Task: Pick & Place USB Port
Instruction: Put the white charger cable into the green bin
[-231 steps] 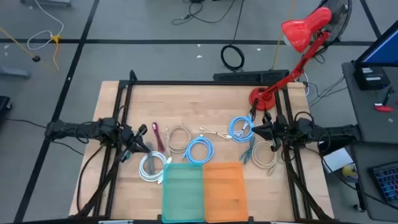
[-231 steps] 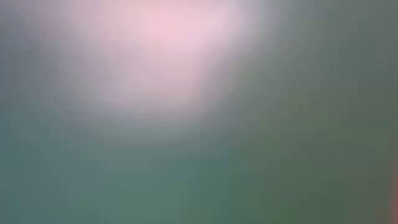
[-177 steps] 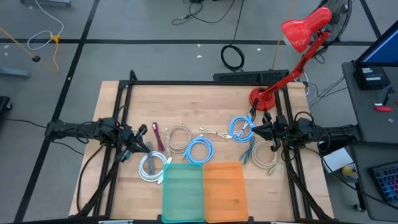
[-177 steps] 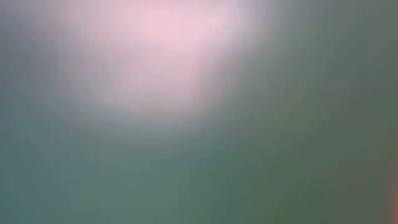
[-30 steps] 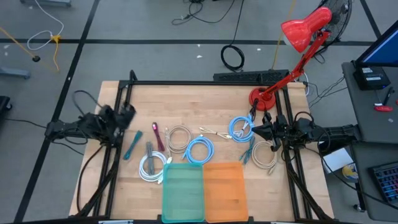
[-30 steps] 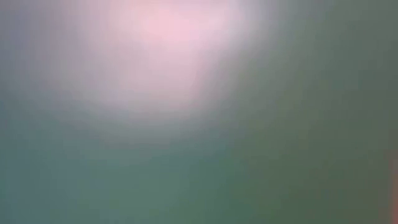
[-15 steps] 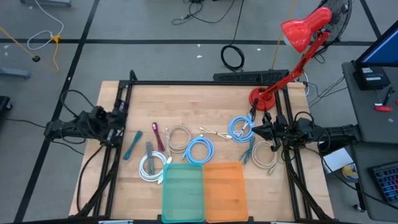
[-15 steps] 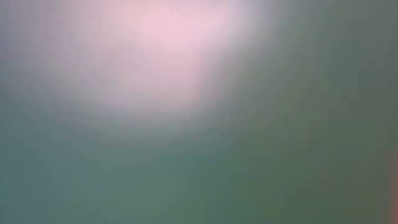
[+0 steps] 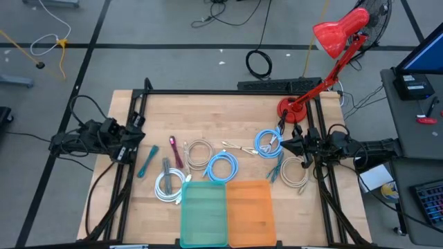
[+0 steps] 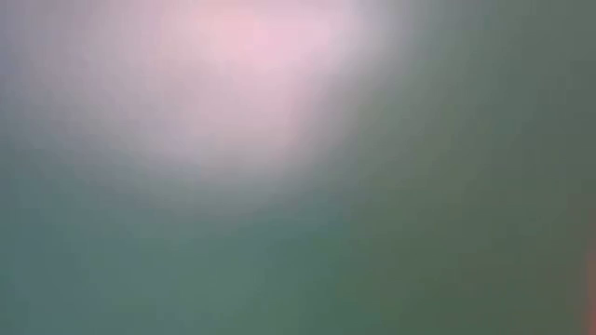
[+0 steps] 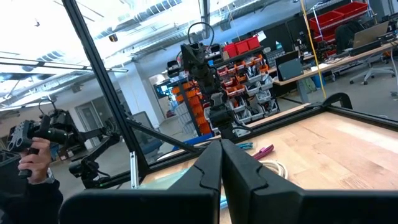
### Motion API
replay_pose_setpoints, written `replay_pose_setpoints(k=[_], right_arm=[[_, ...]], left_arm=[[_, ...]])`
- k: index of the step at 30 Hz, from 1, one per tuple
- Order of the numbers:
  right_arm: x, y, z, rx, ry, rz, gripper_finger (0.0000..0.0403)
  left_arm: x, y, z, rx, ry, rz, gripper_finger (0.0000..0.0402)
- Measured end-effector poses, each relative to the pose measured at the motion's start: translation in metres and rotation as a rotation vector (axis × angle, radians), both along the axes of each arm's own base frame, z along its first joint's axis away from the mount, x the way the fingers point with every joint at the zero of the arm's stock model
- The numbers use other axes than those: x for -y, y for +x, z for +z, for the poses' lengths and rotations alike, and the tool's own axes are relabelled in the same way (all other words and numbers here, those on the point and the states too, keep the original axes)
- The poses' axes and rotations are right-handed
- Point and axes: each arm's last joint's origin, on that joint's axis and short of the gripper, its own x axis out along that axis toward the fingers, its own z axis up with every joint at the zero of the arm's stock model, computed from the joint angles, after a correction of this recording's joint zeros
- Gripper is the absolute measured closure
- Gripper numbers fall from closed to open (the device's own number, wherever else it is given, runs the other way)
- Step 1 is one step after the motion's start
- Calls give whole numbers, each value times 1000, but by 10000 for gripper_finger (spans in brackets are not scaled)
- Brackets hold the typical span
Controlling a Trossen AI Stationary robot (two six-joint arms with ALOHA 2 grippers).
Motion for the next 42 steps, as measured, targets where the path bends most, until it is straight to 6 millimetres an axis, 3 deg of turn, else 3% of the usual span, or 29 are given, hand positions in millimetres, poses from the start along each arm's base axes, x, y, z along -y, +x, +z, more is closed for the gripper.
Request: replay_pose_setpoints(k=[5,8,12,23,27,30,34,38,42], right_arm=[[0,0,0,0,-56,-17,403],[2,-1,3,29,-190,-108,403],[4,-4,13,115,-215,-205,403],[12,-36,54,567,-207,-576,403],[13,-43,60,638,-248,-636,403],[12,-31,53,467,-303,-614,399],[16,-16,64,94,-295,-662,373],[18,3,62,-206,-333,-748,324],[17,24,63,-349,-390,-724,269]], left_arm=[[-1,1,-1,-19,-4,33,378],[-2,2,-2,-29,11,78,378],[-3,4,-5,-60,6,142,378],[-4,5,-7,-82,7,188,378],[-4,5,-8,-94,9,189,378],[-4,6,-8,-97,7,198,378],[-5,6,-9,-108,8,226,378],[-6,6,-9,-116,2,247,378],[-6,7,-10,-125,5,258,378]])
